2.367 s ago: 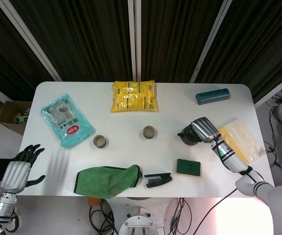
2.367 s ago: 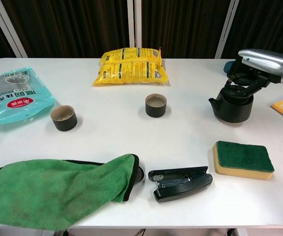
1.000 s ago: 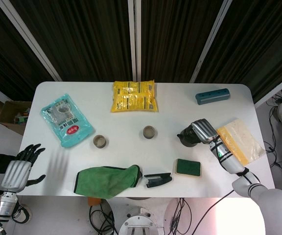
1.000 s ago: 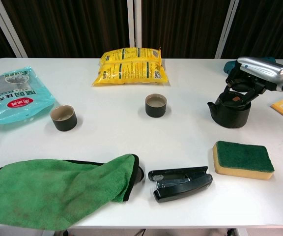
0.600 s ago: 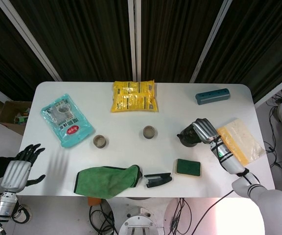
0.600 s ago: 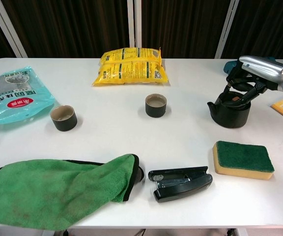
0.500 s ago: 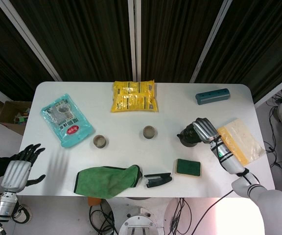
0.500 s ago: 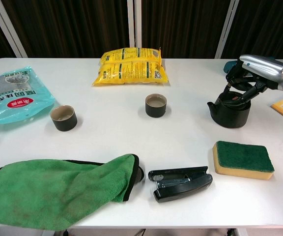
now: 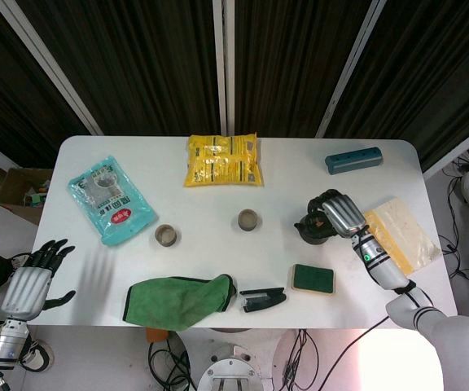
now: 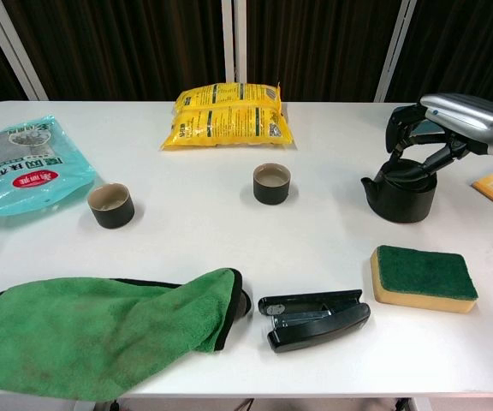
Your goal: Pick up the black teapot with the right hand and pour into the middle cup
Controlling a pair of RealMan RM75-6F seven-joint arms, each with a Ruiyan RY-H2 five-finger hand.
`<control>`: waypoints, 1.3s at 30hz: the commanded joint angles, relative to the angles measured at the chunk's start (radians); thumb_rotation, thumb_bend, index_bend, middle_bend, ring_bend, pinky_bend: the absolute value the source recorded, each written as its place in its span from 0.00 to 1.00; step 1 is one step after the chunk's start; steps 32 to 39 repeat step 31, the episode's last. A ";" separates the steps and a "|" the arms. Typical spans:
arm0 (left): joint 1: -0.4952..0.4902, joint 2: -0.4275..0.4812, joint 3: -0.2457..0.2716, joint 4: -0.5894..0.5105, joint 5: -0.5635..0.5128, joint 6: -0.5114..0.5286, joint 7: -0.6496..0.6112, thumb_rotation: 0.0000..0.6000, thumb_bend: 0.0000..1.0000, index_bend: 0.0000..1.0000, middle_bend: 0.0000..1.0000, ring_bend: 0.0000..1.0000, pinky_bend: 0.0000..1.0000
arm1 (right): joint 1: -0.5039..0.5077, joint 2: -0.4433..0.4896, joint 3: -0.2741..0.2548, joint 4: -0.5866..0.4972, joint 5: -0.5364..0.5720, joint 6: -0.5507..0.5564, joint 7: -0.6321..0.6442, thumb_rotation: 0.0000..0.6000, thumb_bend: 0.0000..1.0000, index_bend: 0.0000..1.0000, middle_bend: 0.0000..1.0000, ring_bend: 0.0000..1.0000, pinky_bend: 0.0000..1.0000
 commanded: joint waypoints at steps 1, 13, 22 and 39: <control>0.001 0.000 0.000 -0.001 0.000 0.001 0.001 1.00 0.13 0.18 0.09 0.07 0.22 | -0.006 0.019 0.005 -0.029 0.004 0.008 -0.026 0.61 0.04 0.03 0.18 0.04 0.11; 0.012 0.008 0.000 -0.011 0.005 0.025 0.006 1.00 0.13 0.18 0.09 0.07 0.22 | -0.187 0.231 0.018 -0.404 -0.050 0.420 -0.242 0.61 0.06 0.00 0.00 0.00 0.00; 0.019 0.012 0.004 -0.018 0.032 0.057 0.017 1.00 0.13 0.18 0.09 0.07 0.22 | -0.549 0.258 -0.107 -0.552 0.020 0.658 -0.439 0.60 0.17 0.00 0.00 0.00 0.00; 0.018 0.018 0.001 -0.035 0.059 0.084 0.050 1.00 0.13 0.18 0.09 0.07 0.22 | -0.662 0.246 -0.100 -0.447 0.105 0.593 -0.355 0.57 0.18 0.00 0.00 0.00 0.00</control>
